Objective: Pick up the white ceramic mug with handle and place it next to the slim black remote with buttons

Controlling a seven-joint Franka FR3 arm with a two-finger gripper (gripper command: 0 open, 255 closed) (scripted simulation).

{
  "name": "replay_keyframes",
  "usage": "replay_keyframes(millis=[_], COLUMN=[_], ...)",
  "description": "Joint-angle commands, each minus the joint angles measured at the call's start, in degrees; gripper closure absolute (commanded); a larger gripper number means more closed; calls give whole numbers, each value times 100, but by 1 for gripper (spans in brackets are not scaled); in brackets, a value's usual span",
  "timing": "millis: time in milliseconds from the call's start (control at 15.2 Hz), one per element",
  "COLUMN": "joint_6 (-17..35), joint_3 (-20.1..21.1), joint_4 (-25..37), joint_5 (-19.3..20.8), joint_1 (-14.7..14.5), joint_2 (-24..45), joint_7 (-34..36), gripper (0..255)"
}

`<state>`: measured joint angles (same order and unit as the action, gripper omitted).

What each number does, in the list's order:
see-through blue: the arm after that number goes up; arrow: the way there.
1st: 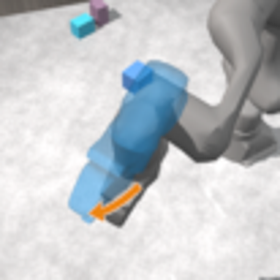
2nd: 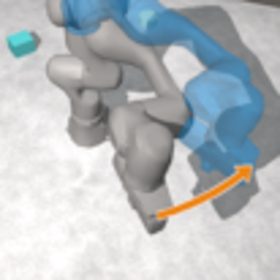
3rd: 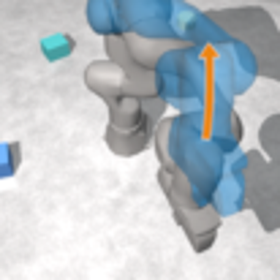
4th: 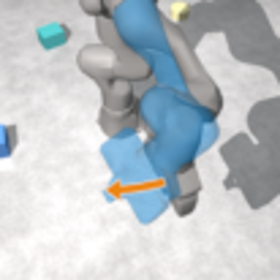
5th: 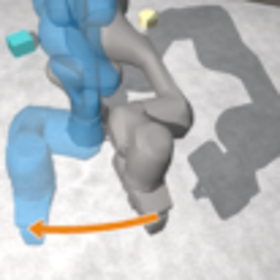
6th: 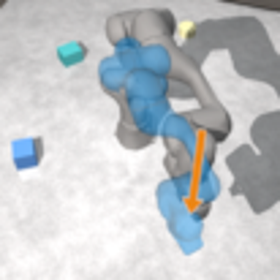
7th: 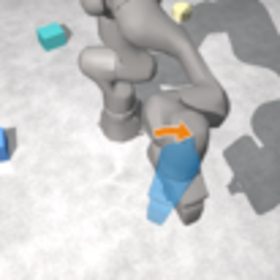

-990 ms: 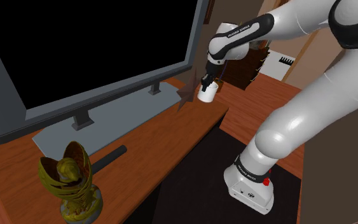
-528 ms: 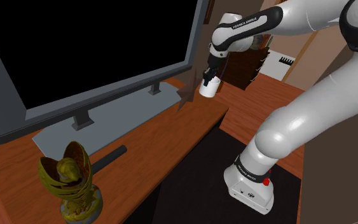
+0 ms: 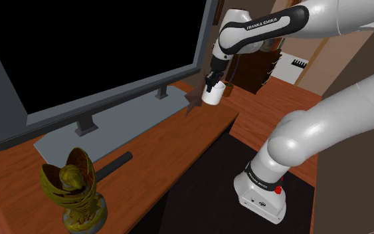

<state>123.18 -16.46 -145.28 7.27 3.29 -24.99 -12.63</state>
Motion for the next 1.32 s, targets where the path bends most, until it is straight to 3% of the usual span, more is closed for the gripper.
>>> replay_keyframes(millis=[0, 660, 1254], joint_6=[34, -29, 10], joint_3=[230, 1414, 2470], joint_4=[-191, -589, -325], joint_5=[-53, -577, -1097], joint_1=[-105, -799, -1468], joint_2=[-143, -563, -266], joint_7=[316, 1810, 3143], gripper=[255, 255, 255])
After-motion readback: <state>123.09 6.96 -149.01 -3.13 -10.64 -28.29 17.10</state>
